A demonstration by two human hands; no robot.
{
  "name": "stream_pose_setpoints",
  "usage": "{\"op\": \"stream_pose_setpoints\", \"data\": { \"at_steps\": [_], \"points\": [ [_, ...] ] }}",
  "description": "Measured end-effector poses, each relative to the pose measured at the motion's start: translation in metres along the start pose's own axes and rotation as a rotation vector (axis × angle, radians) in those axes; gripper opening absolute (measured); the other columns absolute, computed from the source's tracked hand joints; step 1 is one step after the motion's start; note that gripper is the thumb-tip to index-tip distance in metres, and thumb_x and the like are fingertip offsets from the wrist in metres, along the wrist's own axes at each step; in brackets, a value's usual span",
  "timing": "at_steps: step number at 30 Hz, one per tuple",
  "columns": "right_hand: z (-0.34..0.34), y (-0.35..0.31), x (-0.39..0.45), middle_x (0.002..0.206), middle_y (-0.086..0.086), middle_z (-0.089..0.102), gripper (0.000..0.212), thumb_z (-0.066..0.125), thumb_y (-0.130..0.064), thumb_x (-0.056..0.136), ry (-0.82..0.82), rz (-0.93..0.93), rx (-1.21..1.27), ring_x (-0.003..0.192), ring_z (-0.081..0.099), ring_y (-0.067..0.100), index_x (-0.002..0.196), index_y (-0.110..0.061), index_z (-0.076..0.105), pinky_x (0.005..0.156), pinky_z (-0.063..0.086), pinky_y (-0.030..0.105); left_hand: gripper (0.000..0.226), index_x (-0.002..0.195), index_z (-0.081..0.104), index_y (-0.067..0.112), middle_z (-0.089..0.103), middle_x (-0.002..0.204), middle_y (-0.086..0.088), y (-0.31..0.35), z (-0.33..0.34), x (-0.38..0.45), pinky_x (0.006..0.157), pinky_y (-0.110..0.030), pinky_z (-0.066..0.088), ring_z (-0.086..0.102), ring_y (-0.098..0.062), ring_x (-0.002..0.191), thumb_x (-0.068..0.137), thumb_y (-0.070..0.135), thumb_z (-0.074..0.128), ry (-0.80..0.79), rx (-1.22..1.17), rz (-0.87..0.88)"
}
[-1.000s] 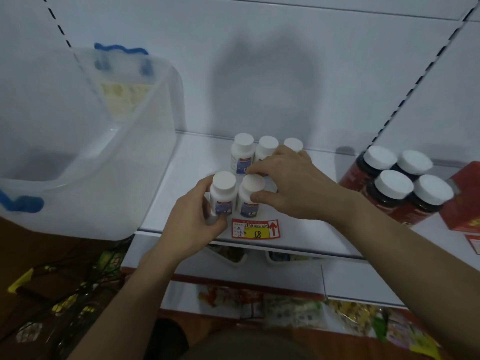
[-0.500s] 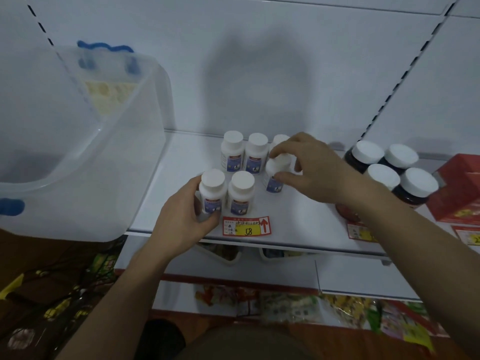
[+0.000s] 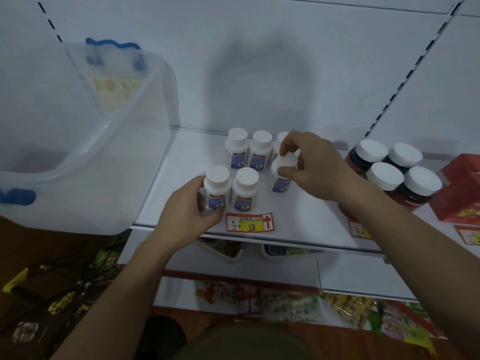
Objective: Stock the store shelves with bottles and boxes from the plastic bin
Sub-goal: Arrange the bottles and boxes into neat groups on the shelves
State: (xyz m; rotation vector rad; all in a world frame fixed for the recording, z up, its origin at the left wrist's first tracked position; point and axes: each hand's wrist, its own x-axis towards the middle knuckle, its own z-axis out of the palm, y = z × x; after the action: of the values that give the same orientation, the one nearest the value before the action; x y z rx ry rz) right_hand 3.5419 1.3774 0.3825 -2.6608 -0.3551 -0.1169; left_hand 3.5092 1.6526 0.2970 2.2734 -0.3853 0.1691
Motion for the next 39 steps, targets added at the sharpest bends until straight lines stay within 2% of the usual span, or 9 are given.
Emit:
{"op": "stream_pose_setpoints", "data": {
  "at_steps": [8, 12, 17, 22, 32, 34, 37, 39],
  "points": [
    [0.01, -0.01, -0.019, 0.101, -0.009, 0.052, 0.039, 0.076, -0.035, 0.084, -0.049, -0.082, -0.017, 0.074, 0.047, -0.005, 0.118, -0.027, 0.06, 0.069, 0.031, 0.007, 0.043, 0.109, 0.051, 0.036, 0.061, 0.083, 0.018, 0.0, 0.0, 0.0, 0.061, -0.016, 0.041, 0.058, -0.005, 0.074, 0.08, 0.028, 0.081, -0.011, -0.01, -0.006],
    [0.014, -0.012, -0.02, 0.094, -0.017, 0.046, 0.036, 0.077, -0.036, 0.083, -0.032, -0.099, -0.003, 0.076, 0.047, -0.005, 0.116, -0.028, 0.063, 0.07, 0.032, 0.008, 0.044, 0.106, 0.05, 0.037, 0.058, 0.076, 0.017, 0.0, -0.001, 0.0, 0.058, -0.014, 0.038, 0.057, -0.006, 0.072, 0.078, 0.026, 0.082, -0.006, 0.0, 0.005],
    [0.01, -0.01, -0.019, 0.099, -0.013, 0.053, 0.038, 0.077, -0.039, 0.083, -0.071, -0.094, -0.016, 0.076, 0.048, -0.008, 0.117, -0.029, 0.064, 0.071, 0.031, 0.008, 0.043, 0.107, 0.052, 0.037, 0.059, 0.077, 0.016, -0.001, -0.002, 0.0, 0.058, -0.016, 0.04, 0.057, -0.008, 0.071, 0.078, 0.028, 0.082, -0.013, 0.0, 0.02],
    [0.011, -0.01, -0.02, 0.1, -0.011, 0.054, 0.037, 0.077, -0.038, 0.083, -0.07, -0.087, -0.003, 0.076, 0.047, -0.007, 0.117, -0.029, 0.064, 0.072, 0.032, 0.011, 0.044, 0.107, 0.052, 0.039, 0.057, 0.076, 0.02, -0.003, -0.002, 0.001, 0.058, -0.015, 0.036, 0.056, -0.005, 0.07, 0.078, 0.029, 0.083, -0.019, 0.006, 0.017],
    [0.011, -0.005, -0.023, 0.1, -0.014, 0.054, 0.036, 0.078, -0.04, 0.081, -0.044, -0.067, 0.011, 0.077, 0.051, -0.008, 0.113, -0.031, 0.065, 0.07, 0.034, 0.008, 0.045, 0.109, 0.05, 0.044, 0.056, 0.071, 0.013, -0.001, 0.001, 0.004, 0.056, -0.017, 0.033, 0.054, -0.008, 0.065, 0.078, 0.035, 0.083, -0.028, 0.042, 0.006],
    [0.011, -0.006, -0.024, 0.1, -0.015, 0.055, 0.036, 0.079, -0.039, 0.08, -0.044, -0.059, 0.025, 0.078, 0.052, -0.007, 0.112, -0.031, 0.066, 0.069, 0.035, 0.008, 0.045, 0.109, 0.05, 0.046, 0.057, 0.069, 0.016, 0.0, 0.0, 0.004, 0.054, -0.015, 0.033, 0.054, -0.007, 0.066, 0.078, 0.035, 0.082, -0.026, 0.024, -0.001],
    [0.013, -0.005, -0.024, 0.098, -0.018, 0.052, 0.036, 0.08, -0.038, 0.079, -0.043, -0.056, 0.034, 0.082, 0.051, -0.011, 0.111, -0.031, 0.065, 0.068, 0.036, 0.007, 0.046, 0.11, 0.049, 0.046, 0.058, 0.078, 0.03, 0.002, -0.001, 0.004, 0.054, -0.014, 0.034, 0.054, -0.005, 0.068, 0.079, 0.035, 0.081, -0.042, 0.017, 0.0],
    [0.013, -0.005, -0.024, 0.099, -0.019, 0.052, 0.038, 0.079, -0.04, 0.079, -0.053, -0.061, 0.029, 0.082, 0.05, -0.012, 0.113, -0.03, 0.065, 0.068, 0.035, 0.008, 0.046, 0.11, 0.049, 0.046, 0.058, 0.078, 0.031, 0.003, 0.0, 0.004, 0.054, -0.014, 0.033, 0.054, -0.004, 0.067, 0.079, 0.034, 0.081, -0.047, 0.019, 0.006]
  ]
}}
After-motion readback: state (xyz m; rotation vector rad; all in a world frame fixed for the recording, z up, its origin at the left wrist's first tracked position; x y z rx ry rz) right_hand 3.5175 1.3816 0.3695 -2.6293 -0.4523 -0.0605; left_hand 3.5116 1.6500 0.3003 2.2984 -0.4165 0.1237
